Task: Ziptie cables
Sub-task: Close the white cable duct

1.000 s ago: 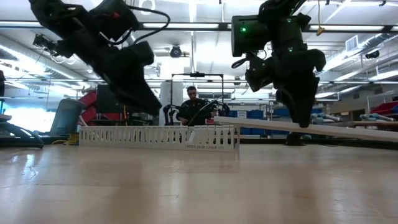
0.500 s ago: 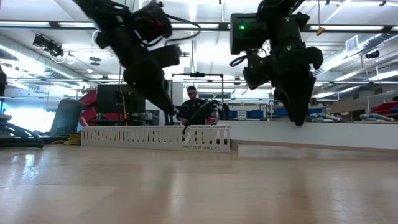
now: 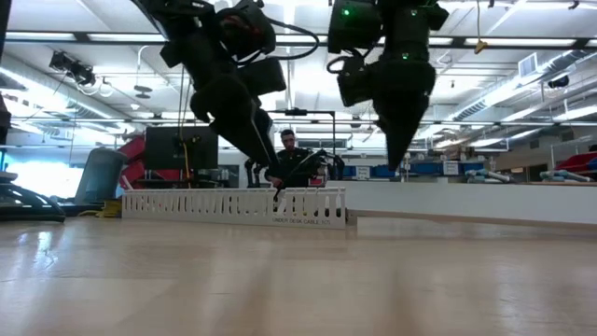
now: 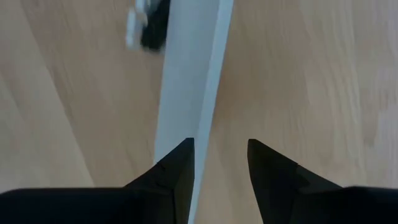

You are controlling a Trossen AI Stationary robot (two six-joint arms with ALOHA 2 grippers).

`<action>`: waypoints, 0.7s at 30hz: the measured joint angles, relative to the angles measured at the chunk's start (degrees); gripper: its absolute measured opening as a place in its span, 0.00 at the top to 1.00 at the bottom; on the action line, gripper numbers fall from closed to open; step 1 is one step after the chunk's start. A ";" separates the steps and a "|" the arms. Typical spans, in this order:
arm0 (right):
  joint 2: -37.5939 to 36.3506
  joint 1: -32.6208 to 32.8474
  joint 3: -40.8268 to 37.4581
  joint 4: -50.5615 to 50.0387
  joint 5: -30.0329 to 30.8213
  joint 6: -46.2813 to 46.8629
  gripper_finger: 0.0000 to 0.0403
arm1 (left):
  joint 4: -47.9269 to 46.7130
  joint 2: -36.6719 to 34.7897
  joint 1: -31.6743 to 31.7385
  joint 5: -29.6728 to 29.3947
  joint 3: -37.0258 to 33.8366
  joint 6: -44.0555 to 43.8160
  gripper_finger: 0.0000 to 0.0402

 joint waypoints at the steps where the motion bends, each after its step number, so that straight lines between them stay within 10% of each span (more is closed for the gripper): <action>1: 0.00 0.00 0.00 1.05 0.02 0.06 0.68 | 0.35 0.00 -0.13 0.01 -0.20 -0.48 0.15; 21: 0.11 3.83 -5.19 13.69 4.34 8.37 0.68 | 2.56 0.49 -0.76 -0.02 -2.03 2.43 0.15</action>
